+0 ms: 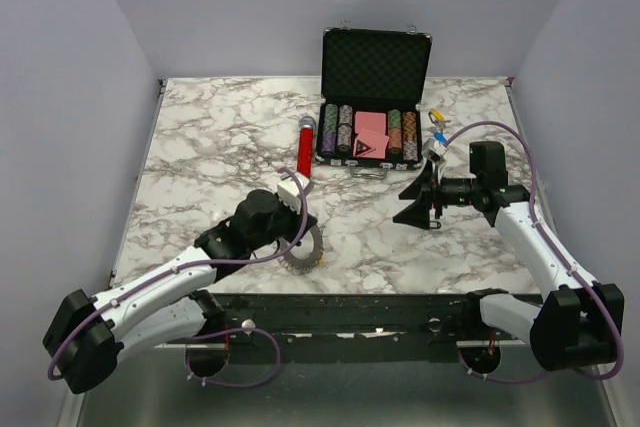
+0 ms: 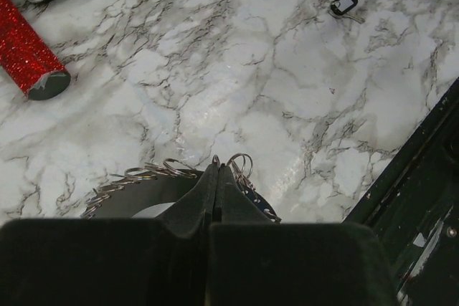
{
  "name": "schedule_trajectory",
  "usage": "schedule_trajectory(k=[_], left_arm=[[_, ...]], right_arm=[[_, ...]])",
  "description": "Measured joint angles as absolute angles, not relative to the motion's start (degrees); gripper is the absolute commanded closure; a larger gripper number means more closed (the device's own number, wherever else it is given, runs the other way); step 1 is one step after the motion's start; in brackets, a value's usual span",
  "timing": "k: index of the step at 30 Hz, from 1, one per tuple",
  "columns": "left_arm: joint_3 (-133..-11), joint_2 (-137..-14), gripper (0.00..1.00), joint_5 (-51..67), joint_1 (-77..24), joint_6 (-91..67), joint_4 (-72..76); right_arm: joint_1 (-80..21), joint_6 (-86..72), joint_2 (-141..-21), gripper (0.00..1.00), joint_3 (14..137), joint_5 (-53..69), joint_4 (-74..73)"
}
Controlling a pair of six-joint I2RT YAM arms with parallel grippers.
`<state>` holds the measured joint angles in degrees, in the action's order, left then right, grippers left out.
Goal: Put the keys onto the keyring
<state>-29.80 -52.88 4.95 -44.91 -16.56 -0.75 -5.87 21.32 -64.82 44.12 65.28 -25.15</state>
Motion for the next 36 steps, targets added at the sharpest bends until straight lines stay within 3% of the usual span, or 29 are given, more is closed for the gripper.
schedule_trajectory(k=[15,27,36], left_arm=[[-25.6,-54.3,1.00,5.7,-50.5,-14.3,7.7],[-23.6,-54.5,1.00,6.6,-52.0,-13.0,11.4],[-22.0,-54.4,1.00,7.1,-53.2,-12.2,13.2]], right_arm=[[-5.9,31.2,-65.3,0.12,44.0,68.9,-30.0],[-8.2,62.9,-74.4,0.13,50.4,69.6,-52.3],[-12.9,73.5,-76.4,0.13,54.1,65.0,-58.2]])
